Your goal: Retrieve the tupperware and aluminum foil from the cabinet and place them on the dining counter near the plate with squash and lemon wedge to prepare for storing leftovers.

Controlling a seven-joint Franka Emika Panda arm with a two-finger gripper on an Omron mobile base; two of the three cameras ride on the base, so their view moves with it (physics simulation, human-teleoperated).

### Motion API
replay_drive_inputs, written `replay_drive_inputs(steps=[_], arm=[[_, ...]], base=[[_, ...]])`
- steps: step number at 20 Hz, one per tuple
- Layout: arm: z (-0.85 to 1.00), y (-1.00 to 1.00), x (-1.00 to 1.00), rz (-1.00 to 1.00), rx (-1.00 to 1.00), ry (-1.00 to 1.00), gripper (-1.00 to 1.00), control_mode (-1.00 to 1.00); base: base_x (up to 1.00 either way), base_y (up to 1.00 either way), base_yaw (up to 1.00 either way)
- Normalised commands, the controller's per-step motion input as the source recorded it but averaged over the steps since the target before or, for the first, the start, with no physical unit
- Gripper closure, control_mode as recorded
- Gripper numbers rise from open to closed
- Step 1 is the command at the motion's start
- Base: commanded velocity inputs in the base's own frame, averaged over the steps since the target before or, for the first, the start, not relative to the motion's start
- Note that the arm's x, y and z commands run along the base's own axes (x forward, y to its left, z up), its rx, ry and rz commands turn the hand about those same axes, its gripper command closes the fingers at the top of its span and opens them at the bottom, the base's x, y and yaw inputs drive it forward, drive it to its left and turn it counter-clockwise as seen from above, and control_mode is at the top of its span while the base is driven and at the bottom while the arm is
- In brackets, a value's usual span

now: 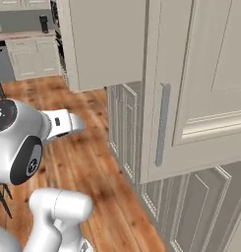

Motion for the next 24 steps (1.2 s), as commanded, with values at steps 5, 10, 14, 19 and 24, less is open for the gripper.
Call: replay_drive_inputs(steps=[5, 10, 14, 19, 24], arm=[[0.00, 0.00, 0.00, 0.00, 0.00, 0.00, -1.00, 1.00], [0.00, 0.00, 0.00, 0.00, 0.00, 0.00, -1.00, 1.00], [0.00, 0.00, 0.00, 0.00, 0.00, 0.00, -1.00, 1.00], [0.00, 0.00, 0.00, 0.00, 0.00, 0.00, -1.00, 1.00], [0.00, 0.00, 0.00, 0.00, 0.00, 0.00, -1.00, 1.00]], base=[[0.64, 0.00, -0.65], [0.39, 0.00, -0.73], [0.54, 0.26, -0.70], [0.69, 0.76, -0.53], [0.67, 0.40, -0.36]])
